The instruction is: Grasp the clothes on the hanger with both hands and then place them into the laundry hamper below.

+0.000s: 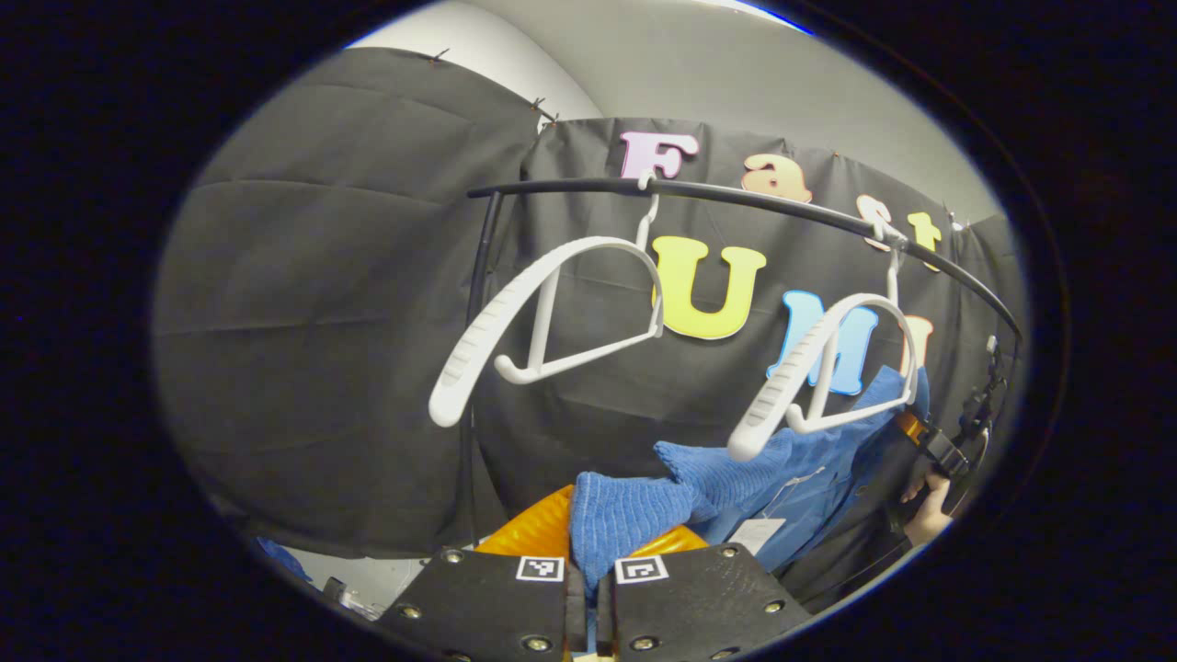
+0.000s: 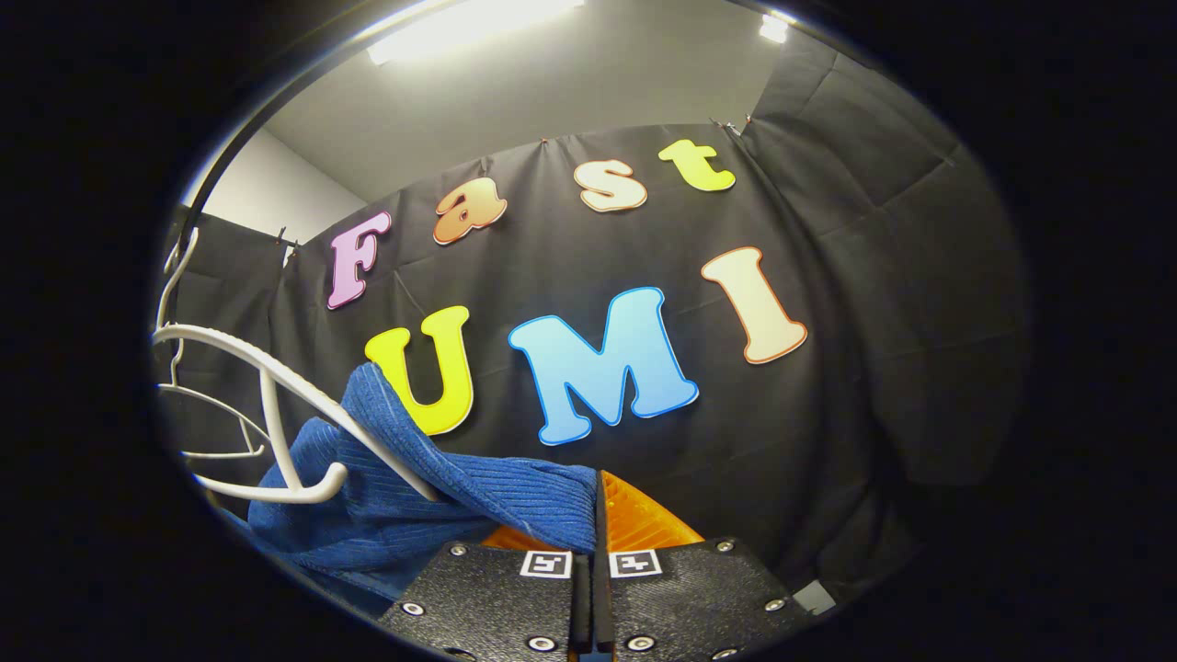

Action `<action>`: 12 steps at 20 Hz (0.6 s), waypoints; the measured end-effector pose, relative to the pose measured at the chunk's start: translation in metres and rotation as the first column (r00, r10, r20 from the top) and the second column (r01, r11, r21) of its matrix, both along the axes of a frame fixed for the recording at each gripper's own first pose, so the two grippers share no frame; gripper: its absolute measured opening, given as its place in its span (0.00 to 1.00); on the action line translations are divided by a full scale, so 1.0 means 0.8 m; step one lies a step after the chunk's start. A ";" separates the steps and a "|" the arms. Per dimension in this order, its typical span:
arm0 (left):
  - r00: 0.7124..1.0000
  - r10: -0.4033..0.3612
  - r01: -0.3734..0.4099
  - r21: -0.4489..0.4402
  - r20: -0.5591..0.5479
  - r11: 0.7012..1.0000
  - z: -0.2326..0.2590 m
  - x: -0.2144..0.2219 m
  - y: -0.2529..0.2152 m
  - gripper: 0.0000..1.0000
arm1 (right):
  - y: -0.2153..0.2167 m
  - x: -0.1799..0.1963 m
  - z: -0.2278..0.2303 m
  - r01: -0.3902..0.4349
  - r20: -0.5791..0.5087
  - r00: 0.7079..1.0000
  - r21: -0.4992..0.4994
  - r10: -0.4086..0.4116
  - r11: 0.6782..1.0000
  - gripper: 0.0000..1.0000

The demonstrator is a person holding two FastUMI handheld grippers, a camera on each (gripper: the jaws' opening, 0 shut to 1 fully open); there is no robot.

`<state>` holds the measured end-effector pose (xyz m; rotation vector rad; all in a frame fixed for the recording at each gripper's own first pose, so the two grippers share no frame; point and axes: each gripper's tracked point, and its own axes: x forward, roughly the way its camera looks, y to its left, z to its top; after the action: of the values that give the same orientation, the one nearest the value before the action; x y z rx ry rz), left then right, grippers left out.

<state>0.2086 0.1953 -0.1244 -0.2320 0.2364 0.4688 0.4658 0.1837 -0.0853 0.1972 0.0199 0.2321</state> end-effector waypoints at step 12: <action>0.974 -0.224 0.225 0.026 -0.029 0.974 -0.034 -0.018 -0.013 0.06 | -0.047 -0.068 0.026 0.139 0.050 0.990 -0.156 -0.133 0.978 0.01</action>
<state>0.1942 0.1851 -0.1518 -0.1685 0.2778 0.2504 0.4118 0.1458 -0.0646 0.0343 -0.0138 0.0971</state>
